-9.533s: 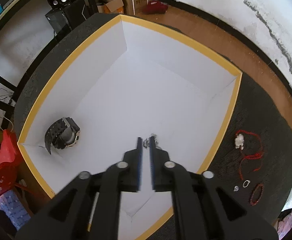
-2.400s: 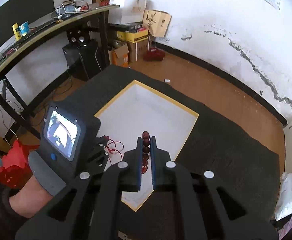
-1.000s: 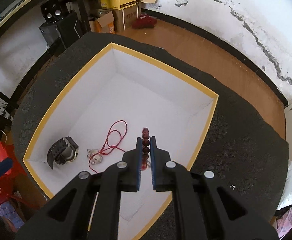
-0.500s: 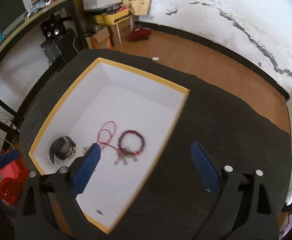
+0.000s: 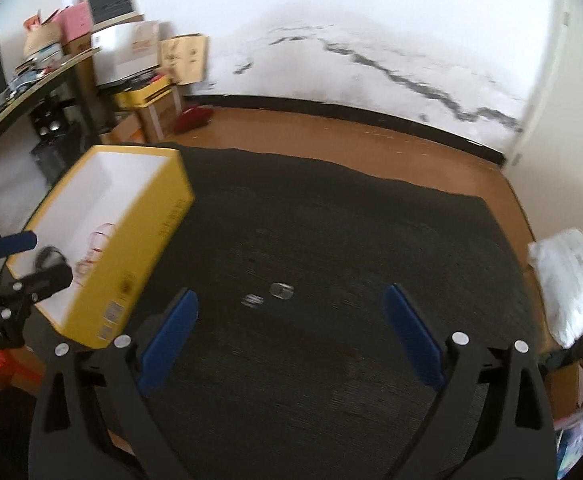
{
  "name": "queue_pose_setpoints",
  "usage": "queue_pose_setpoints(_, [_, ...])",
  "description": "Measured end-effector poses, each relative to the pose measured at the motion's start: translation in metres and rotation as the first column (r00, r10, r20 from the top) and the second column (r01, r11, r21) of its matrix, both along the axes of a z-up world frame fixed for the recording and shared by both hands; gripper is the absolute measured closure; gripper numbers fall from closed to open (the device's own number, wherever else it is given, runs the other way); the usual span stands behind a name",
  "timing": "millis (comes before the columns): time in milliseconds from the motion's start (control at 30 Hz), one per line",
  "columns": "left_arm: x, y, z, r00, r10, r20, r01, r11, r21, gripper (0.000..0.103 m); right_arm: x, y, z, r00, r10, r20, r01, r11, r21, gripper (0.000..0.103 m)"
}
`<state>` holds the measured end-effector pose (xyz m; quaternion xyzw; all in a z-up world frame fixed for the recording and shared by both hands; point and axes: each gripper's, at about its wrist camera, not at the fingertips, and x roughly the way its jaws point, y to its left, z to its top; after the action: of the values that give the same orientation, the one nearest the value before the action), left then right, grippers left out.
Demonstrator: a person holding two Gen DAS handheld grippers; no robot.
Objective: Organize jewelry
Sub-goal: 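Move both tools back over the two silver rings on the rug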
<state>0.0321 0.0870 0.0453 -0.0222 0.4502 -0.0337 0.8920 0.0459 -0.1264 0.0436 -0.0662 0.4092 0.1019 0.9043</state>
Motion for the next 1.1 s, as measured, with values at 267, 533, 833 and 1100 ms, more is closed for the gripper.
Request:
queue_pose_setpoints(267, [0.022, -0.077, -0.064, 0.998, -0.063, 0.025, 0.062, 0.998, 0.028, 0.006, -0.005, -0.059, -0.047, 0.999, -0.048, 0.009, 0.048, 0.998, 0.041, 0.012])
queue_pose_setpoints(533, [0.038, -0.097, -0.079, 0.996, -0.092, 0.000, 0.092, 0.996, 0.018, 0.006, 0.002, -0.077, -0.058, 0.997, -0.068, -0.030, 0.070, 0.995, 0.072, 0.012])
queue_pose_setpoints(833, [0.047, -0.101, -0.088, 0.996, -0.084, -0.026, 0.085, 0.996, 0.013, 0.006, -0.001, -0.088, -0.058, 0.996, -0.079, -0.039, 0.082, 0.993, 0.080, 0.012])
queue_pose_setpoints(1100, [0.050, -0.104, -0.096, 0.995, -0.100, -0.030, 0.100, 0.995, 0.012, 0.006, 0.001, -0.089, -0.058, 0.996, -0.079, -0.043, 0.083, 0.993, 0.084, 0.012])
